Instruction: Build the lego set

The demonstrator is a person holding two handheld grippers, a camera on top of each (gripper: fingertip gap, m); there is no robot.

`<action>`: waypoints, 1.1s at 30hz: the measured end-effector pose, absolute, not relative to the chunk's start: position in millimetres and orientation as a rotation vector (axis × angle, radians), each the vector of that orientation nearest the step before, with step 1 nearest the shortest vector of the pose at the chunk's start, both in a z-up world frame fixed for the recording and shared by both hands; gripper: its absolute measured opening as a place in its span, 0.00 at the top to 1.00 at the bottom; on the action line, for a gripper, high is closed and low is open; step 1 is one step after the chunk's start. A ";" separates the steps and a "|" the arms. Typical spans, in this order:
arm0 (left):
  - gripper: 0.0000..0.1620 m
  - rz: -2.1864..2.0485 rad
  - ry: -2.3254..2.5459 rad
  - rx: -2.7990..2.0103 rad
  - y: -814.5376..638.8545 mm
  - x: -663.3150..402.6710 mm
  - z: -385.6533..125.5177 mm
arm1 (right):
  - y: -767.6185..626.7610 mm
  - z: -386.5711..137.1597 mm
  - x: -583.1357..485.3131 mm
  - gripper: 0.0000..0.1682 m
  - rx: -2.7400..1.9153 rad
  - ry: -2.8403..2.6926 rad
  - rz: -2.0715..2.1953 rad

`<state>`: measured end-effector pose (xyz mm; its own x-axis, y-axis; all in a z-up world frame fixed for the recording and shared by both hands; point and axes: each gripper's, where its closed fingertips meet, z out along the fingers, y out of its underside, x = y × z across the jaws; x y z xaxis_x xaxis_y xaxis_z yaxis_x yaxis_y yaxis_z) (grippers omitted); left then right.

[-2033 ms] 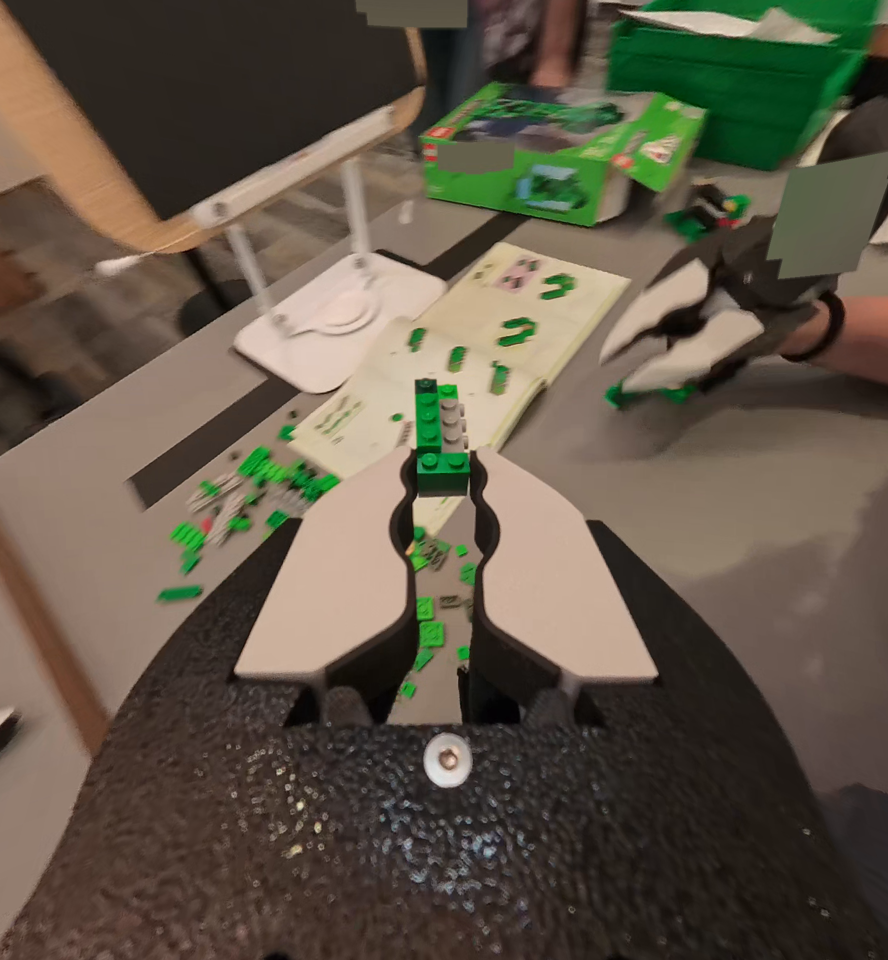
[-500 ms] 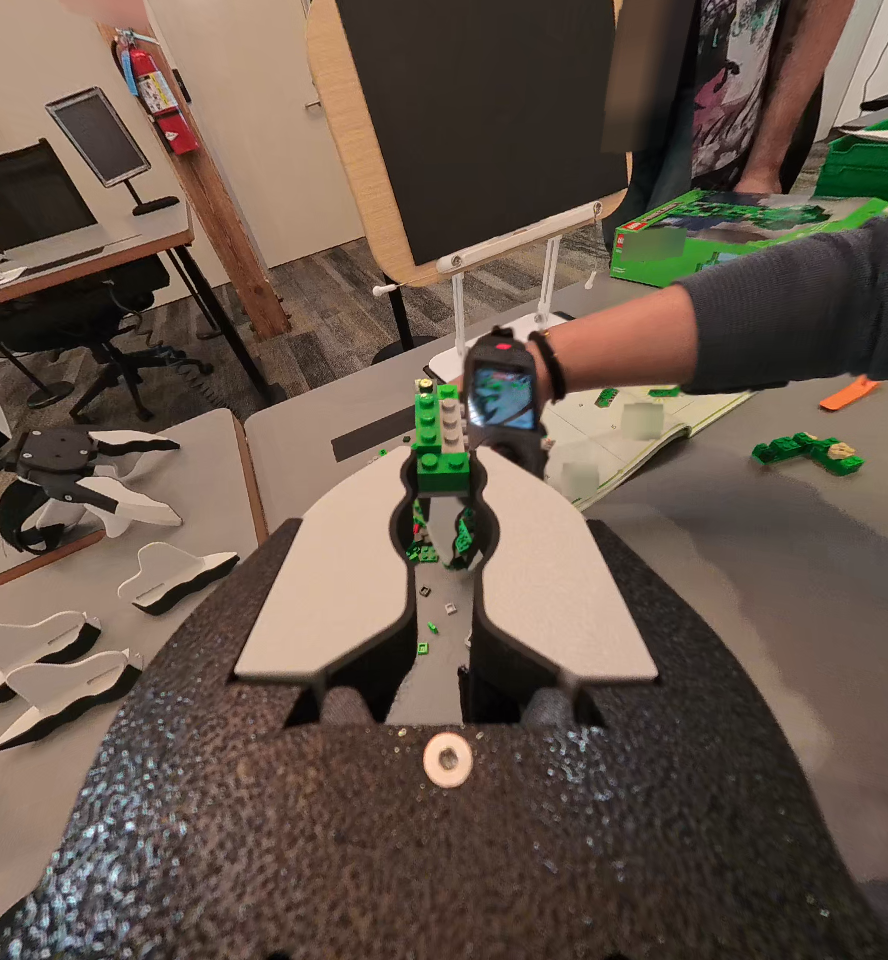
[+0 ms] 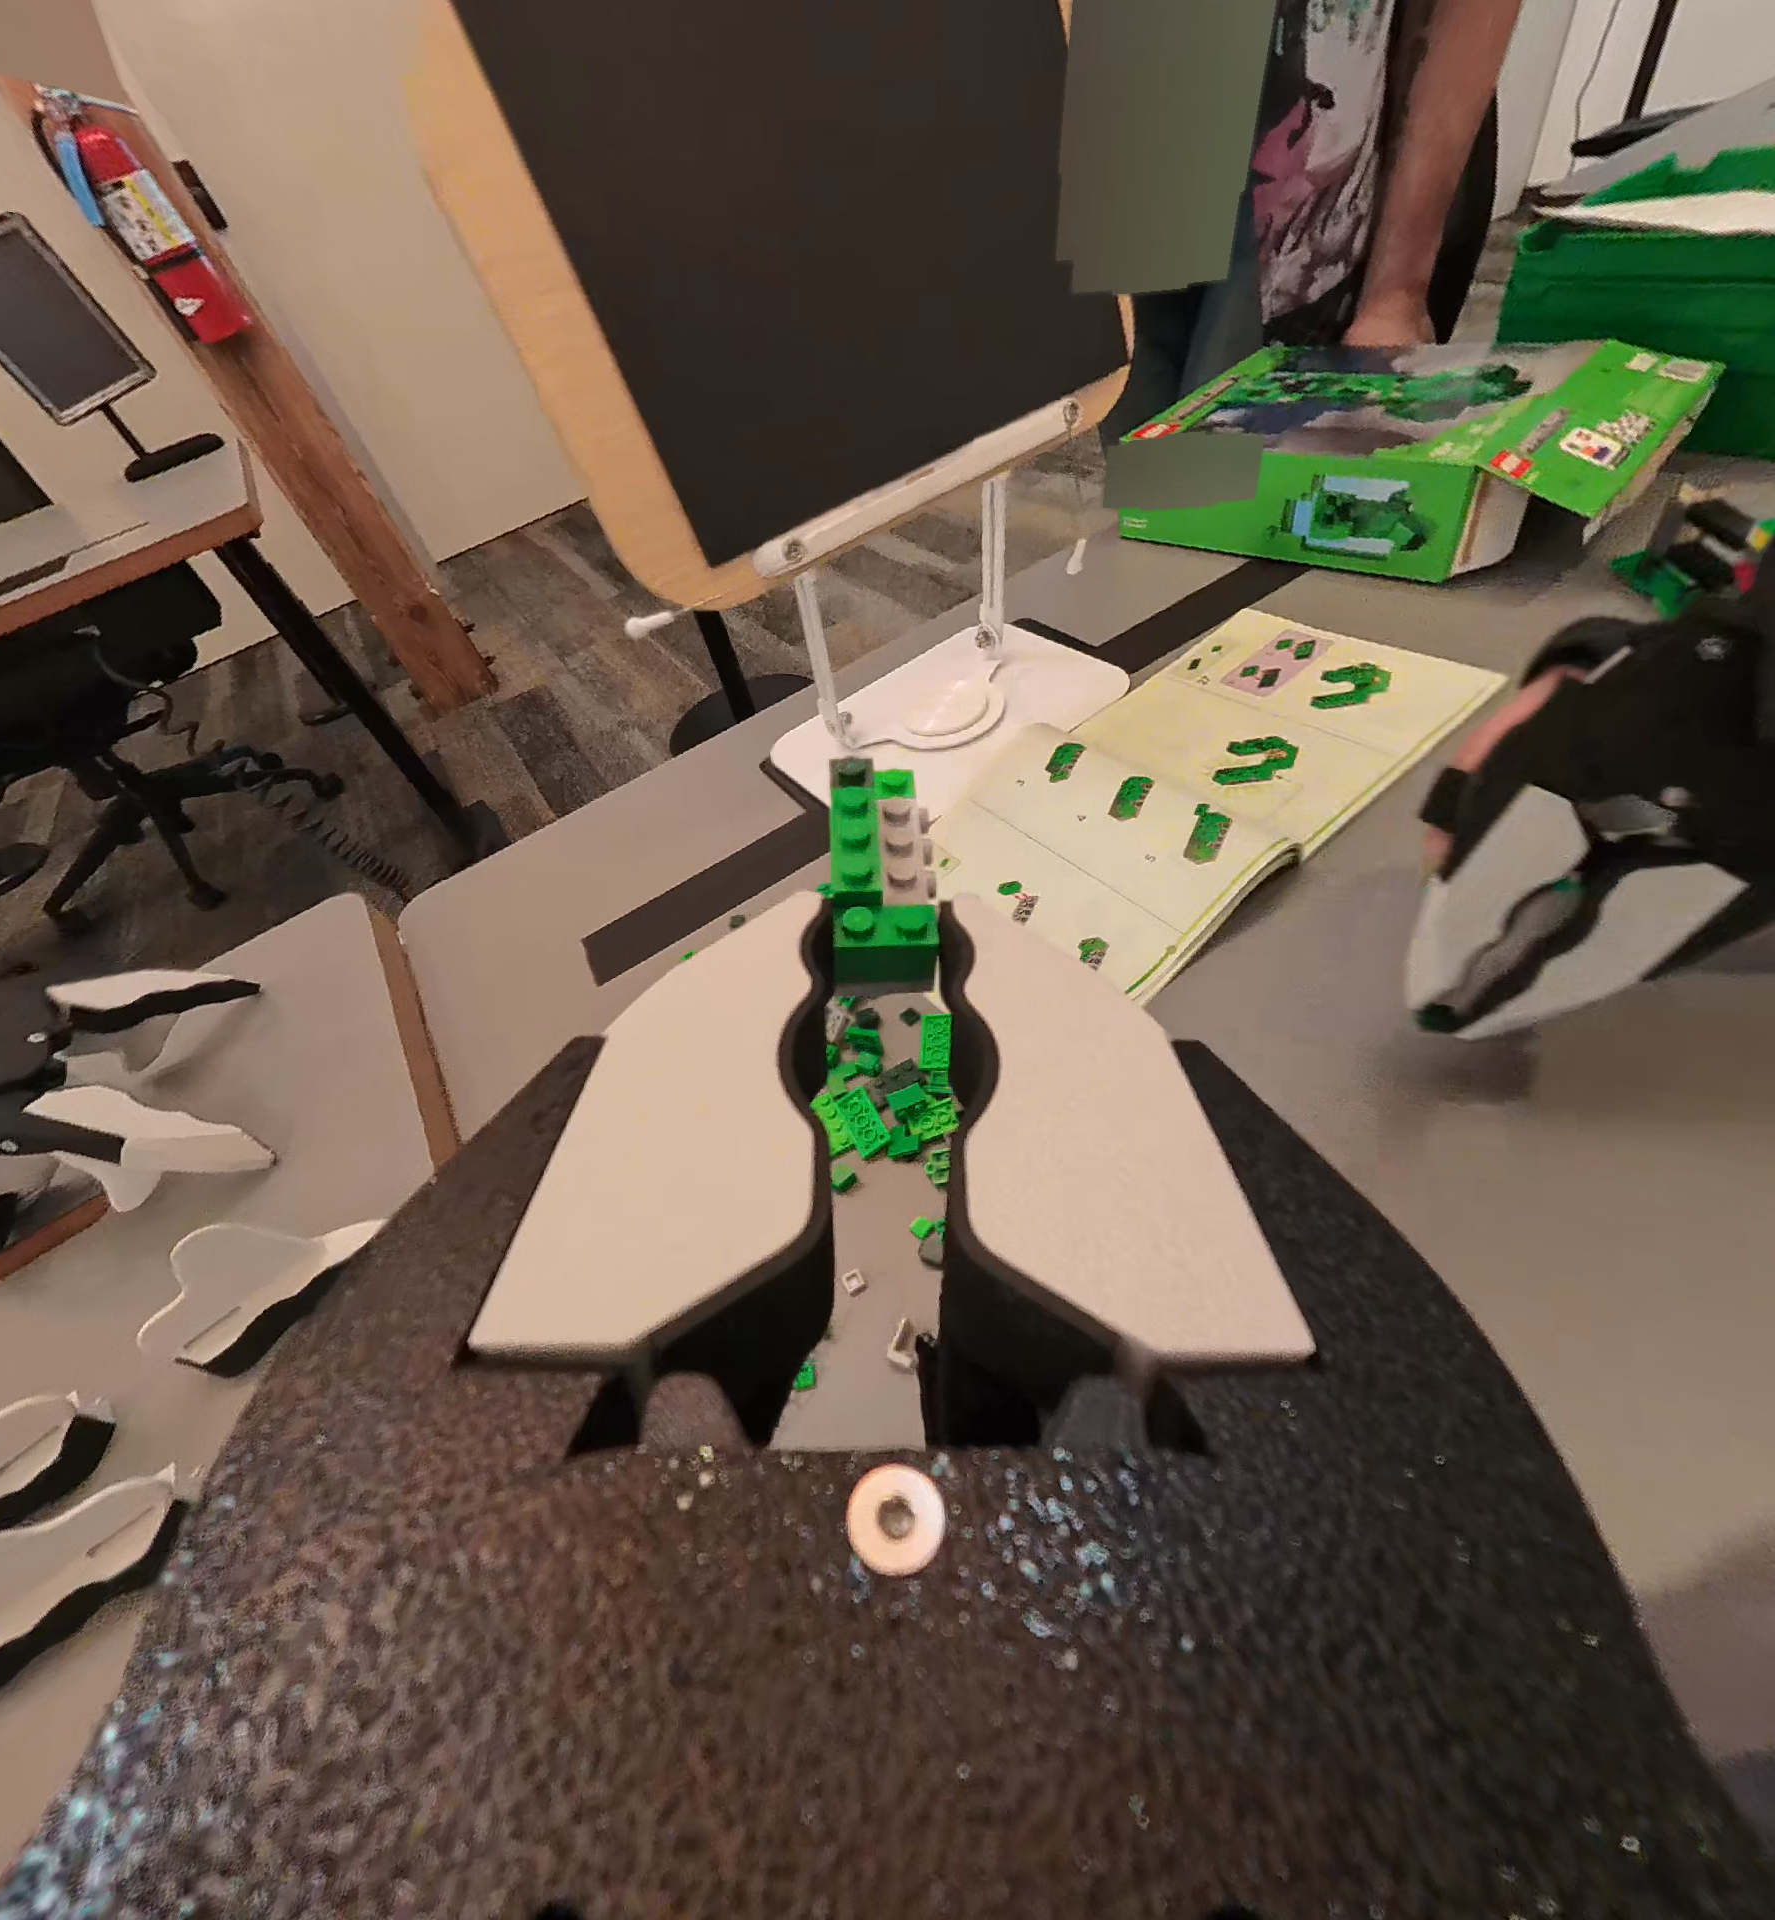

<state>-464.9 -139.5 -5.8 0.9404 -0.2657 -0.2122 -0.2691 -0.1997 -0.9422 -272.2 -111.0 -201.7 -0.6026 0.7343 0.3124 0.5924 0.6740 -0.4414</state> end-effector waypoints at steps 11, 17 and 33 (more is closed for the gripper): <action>0.89 0.036 0.423 -1.786 -139.7 -456.6 -0.7 | -112.5 -183.2 -301.1 0.80 -1.157 -2.416 0.564; 0.89 0.070 0.362 -1.767 -149.7 -470.9 3.2 | -85.6 -185.4 -448.6 0.89 -1.201 -2.379 0.662; 0.89 0.049 0.294 -1.746 -159.6 -489.3 0.5 | -65.6 -225.7 -521.1 0.91 -1.403 -2.523 0.445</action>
